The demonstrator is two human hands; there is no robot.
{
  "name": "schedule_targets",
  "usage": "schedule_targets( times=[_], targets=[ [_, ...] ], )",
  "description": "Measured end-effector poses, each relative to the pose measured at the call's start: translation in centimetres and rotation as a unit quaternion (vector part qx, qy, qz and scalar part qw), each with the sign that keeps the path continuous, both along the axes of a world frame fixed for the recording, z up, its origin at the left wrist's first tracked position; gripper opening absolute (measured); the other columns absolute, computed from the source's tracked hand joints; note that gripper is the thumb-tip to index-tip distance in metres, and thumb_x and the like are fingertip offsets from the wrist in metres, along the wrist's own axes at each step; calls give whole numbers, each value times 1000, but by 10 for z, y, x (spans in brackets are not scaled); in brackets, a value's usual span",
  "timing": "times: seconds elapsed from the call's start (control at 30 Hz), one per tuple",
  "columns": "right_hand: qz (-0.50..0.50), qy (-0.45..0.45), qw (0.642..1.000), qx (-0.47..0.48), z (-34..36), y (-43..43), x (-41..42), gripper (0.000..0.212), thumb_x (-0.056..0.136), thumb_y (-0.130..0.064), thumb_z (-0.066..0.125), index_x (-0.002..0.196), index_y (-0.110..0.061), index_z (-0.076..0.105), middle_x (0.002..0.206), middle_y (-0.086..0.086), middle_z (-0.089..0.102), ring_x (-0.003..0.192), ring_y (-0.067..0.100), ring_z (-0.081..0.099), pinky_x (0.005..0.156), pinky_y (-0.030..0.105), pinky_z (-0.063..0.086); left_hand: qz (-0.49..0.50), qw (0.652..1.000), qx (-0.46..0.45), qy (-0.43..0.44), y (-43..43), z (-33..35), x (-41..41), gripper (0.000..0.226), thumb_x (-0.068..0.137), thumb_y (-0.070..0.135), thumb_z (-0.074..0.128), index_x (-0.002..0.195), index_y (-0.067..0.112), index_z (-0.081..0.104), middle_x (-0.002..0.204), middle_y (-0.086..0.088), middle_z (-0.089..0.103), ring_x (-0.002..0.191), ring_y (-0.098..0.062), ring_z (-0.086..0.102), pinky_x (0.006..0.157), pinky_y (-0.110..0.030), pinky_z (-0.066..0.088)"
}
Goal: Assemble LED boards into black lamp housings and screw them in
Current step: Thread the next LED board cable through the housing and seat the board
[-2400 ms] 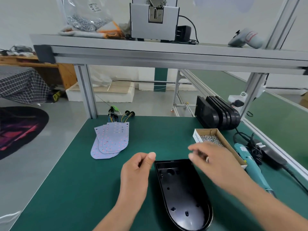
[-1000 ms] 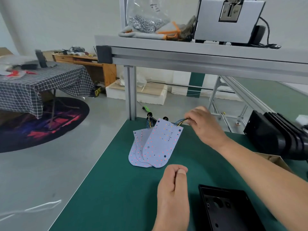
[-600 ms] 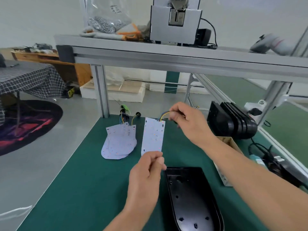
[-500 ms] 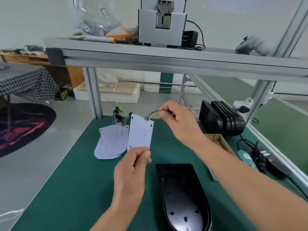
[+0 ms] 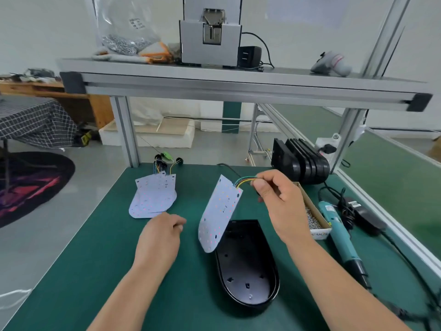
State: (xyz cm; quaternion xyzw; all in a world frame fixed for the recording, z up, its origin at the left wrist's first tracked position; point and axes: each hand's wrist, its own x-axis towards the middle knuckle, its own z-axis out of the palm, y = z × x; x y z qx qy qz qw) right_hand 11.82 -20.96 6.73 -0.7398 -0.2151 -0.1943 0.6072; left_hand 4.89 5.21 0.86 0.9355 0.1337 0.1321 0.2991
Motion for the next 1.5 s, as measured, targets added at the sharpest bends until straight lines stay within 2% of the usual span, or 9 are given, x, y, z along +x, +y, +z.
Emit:
schedule_targets(
  times=[0.1,0.2,0.33,0.43,0.83,0.93,1.23,1.37,1.5],
  targets=[
    [12,2,999,39,4,-2,-6,14,98,-39,67,100,-27,72,90,6,71,73,16,62,73,28,54,-18,999,40,12,1,4,1,30,97,3,57,72,20,57,88,-1,56,75,-31,52,61,-33,46],
    [22,6,997,69,7,-1,-8,11,99,-33,67,100,-24,73,93,10,73,75,15,65,76,28,55,2,997,-40,-66,-4,10,-4,28,106,27,56,129,22,71,125,3,61,114,-26,57,97,-44,52],
    [50,1,998,44,6,3,-15,9,100,-32,67,105,-27,73,90,3,72,79,15,67,79,25,54,-129,911,-364,-144,-11,28,-20,64,93,83,44,139,41,63,136,20,68,131,-2,58,109,-31,41],
    [67,-2,998,19,4,5,-20,10,103,-28,65,109,-30,73,92,1,71,84,19,68,83,32,57,-223,887,-389,-112,-17,30,-24,68,85,88,56,138,46,63,131,7,73,129,-12,64,108,-37,45],
    [106,17,993,39,12,3,-26,32,91,-21,78,122,-27,72,111,-6,71,99,14,67,92,28,53,-303,791,-532,-21,-21,43,-32,41,84,39,88,107,8,75,111,-17,75,95,-25,71,83,-35,60],
    [88,-8,993,-73,11,2,-24,37,86,-14,83,120,-24,71,130,-17,67,101,13,67,92,27,54,-254,735,-625,-75,-20,48,-32,34,84,35,87,106,12,75,110,-12,75,92,-20,72,81,-34,63],
    [25,-28,956,-291,-13,-8,-9,4,106,-29,60,110,-29,62,98,-17,63,97,4,59,83,26,46,-113,632,-752,-148,-5,51,-20,45,102,43,53,138,22,68,116,3,74,90,-7,73,68,-27,62],
    [-4,-82,959,-272,-8,-3,-14,17,110,-40,48,110,-29,61,91,-17,58,87,5,57,74,26,45,-125,612,-774,-107,-7,48,-20,35,97,34,59,120,19,81,119,-2,77,89,-9,76,70,-25,63],
    [63,-108,928,-352,2,14,-36,28,105,-42,42,115,-26,63,97,-7,63,89,17,62,79,40,51,-170,643,-742,-85,-22,44,-21,33,103,30,58,122,15,79,145,-20,63,134,-28,64,103,-42,59]
  ],
)
